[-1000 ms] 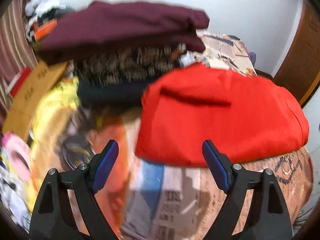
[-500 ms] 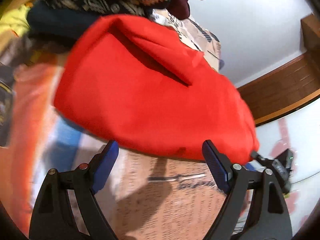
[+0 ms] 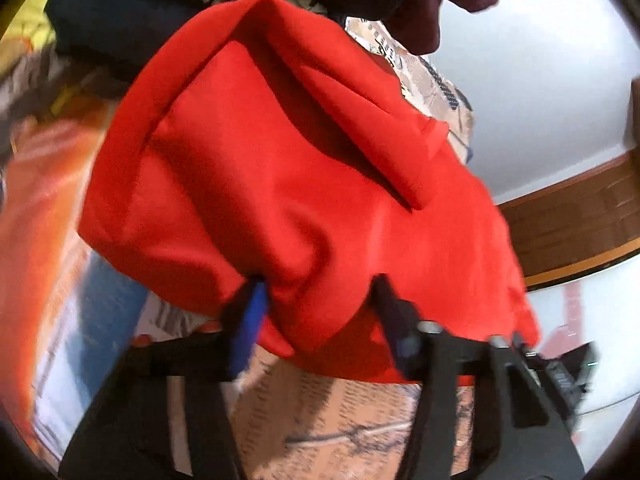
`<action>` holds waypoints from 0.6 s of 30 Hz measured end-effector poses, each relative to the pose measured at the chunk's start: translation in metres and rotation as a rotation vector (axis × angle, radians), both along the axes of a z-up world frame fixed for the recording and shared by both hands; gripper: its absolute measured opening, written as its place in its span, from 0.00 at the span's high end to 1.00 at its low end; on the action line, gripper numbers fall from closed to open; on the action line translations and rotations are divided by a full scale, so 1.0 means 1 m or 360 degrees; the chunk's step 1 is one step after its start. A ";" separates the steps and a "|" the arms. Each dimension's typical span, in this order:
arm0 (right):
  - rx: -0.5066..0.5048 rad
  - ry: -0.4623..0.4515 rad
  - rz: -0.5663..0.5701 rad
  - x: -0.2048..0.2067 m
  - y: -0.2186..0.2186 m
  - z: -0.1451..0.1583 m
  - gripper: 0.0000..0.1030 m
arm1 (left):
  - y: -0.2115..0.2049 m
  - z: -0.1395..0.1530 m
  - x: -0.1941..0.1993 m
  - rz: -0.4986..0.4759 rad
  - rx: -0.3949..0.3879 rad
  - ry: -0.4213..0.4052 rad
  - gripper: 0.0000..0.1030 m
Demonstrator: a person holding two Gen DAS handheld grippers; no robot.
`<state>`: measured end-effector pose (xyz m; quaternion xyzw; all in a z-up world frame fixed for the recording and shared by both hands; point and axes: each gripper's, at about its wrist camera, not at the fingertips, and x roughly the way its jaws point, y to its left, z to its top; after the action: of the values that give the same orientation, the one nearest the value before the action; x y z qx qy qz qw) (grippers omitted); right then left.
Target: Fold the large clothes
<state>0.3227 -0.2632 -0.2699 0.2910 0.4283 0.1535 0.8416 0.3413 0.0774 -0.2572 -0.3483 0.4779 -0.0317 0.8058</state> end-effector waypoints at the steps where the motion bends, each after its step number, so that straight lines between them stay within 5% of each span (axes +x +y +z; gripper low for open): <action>1: -0.0023 -0.0028 0.0013 -0.002 0.002 0.005 0.78 | -0.005 0.003 0.000 -0.0025 0.0053 -0.0021 0.69; 2: -0.0049 -0.0055 0.0028 -0.005 0.003 0.010 0.79 | -0.009 0.007 0.000 -0.0045 0.0085 -0.0042 0.79; 6: -0.0147 -0.0122 0.0095 -0.020 0.007 0.027 0.82 | -0.027 0.027 -0.010 -0.0164 0.0188 -0.0125 0.92; 14: -0.0170 -0.0139 0.0187 -0.077 -0.009 0.032 0.82 | -0.031 0.055 -0.066 -0.0411 0.0220 -0.0135 0.93; 18: -0.0270 -0.0087 0.0221 -0.094 -0.006 0.032 0.78 | -0.034 0.062 -0.092 -0.0497 0.0347 -0.0130 0.87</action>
<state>0.2282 -0.2692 -0.2383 0.1842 0.4359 0.1824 0.8619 0.2496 0.0436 -0.1950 -0.1790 0.4936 -0.1185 0.8428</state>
